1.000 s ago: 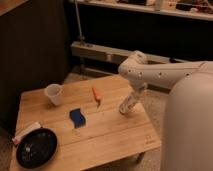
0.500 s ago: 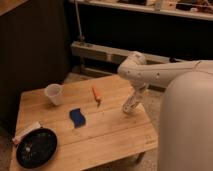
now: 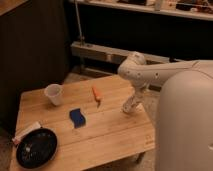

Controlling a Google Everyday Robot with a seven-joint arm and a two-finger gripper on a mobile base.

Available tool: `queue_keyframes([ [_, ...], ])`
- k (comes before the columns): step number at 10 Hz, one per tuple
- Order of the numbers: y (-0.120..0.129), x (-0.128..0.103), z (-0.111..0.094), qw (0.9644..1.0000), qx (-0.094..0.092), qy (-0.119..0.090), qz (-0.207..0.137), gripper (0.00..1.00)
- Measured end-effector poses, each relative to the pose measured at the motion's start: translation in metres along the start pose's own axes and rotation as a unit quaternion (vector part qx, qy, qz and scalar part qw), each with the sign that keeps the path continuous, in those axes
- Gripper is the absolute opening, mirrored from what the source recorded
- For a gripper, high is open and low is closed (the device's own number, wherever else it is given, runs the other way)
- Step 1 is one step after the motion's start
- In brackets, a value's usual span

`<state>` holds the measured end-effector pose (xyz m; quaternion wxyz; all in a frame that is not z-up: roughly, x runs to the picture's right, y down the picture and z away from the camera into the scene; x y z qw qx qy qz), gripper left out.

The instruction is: Stand the bottle upright

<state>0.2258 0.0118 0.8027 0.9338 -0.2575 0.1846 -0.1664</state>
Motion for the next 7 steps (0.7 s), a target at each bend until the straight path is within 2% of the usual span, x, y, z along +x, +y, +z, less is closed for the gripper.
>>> queue_keyframes([
  [7,-0.002,0.014,-0.007,0.9998,0.01,0.01,0.011,0.34],
])
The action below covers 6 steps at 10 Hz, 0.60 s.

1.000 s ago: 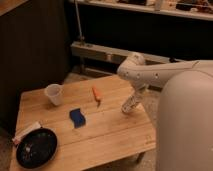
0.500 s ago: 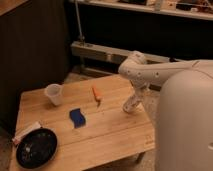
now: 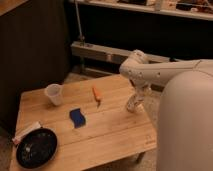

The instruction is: Stand the bottle upright

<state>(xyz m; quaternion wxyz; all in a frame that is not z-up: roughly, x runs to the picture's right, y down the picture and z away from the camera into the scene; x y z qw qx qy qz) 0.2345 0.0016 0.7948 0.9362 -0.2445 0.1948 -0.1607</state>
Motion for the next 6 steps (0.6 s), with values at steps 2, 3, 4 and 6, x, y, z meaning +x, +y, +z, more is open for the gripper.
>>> queue_keyframes([
  [2,0.0008,0.0014,-0.0027,1.0,0.003,0.006,-0.002,0.34],
  [3,0.0016,0.0016,-0.0033,1.0,0.003,0.008,-0.003,0.34],
  [4,0.0024,0.0012,-0.0041,0.9999,0.003,0.01,-0.006,0.34],
  [6,0.0033,-0.0016,-0.0058,0.9998,0.004,0.013,-0.013,0.34],
])
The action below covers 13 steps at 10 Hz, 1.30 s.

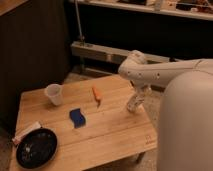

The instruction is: Stand the bottle upright

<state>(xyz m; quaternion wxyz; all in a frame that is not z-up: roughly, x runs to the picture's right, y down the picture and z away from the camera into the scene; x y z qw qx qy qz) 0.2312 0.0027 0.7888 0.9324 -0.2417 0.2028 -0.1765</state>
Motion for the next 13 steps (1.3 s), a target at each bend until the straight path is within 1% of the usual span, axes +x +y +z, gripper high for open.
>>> queue_keyframes([
  [3,0.001,-0.005,-0.003,0.9999,0.003,0.005,-0.01,0.34],
  [6,0.003,-0.008,-0.006,0.9998,0.01,0.011,-0.016,0.34],
  [8,0.005,-0.01,-0.009,0.9996,0.014,0.011,-0.02,0.35],
  [9,0.006,-0.012,-0.011,0.9995,0.017,0.011,-0.024,0.41],
  [10,0.007,-0.014,-0.013,0.9994,0.019,0.012,-0.027,0.5],
  [11,0.007,-0.015,-0.014,0.9992,0.021,0.012,-0.03,0.57],
  [12,0.007,-0.017,-0.016,0.9991,0.024,0.012,-0.034,0.61],
  [13,0.007,-0.019,-0.016,0.9989,0.025,0.012,-0.036,0.61],
])
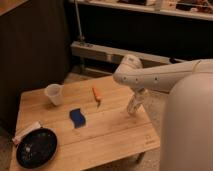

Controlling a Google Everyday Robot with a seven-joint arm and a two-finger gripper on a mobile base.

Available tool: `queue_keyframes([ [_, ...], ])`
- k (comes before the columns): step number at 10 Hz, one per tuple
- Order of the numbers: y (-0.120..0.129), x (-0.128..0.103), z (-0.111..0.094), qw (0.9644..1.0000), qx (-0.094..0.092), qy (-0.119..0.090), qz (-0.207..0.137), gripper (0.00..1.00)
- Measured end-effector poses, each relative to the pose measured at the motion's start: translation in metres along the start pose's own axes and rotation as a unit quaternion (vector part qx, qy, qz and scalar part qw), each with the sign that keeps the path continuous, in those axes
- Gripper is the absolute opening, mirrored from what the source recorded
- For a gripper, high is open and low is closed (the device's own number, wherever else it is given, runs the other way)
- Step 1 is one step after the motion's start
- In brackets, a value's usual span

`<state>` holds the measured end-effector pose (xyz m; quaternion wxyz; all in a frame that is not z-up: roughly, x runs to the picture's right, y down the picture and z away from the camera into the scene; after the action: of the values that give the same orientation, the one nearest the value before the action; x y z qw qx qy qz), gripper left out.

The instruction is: Stand the bottle upright

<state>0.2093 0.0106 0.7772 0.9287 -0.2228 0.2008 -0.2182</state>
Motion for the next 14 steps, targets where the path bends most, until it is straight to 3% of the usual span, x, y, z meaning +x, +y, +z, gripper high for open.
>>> queue_keyframes([
  [4,-0.004,-0.009,-0.002,0.9998,0.004,-0.018,-0.011,0.61],
  [5,-0.005,-0.01,-0.004,0.9996,0.006,-0.028,-0.009,0.61],
  [6,-0.005,-0.005,-0.004,0.9983,0.006,-0.058,0.005,0.61],
  [9,0.004,0.025,0.008,0.9917,-0.001,-0.109,0.068,0.61],
  [10,0.015,0.045,0.016,0.986,-0.004,-0.133,0.101,0.61],
  [12,0.024,0.065,0.024,0.9793,-0.004,-0.154,0.132,0.61],
  [14,0.022,0.061,0.023,0.9789,-0.003,-0.157,0.131,0.61],
])
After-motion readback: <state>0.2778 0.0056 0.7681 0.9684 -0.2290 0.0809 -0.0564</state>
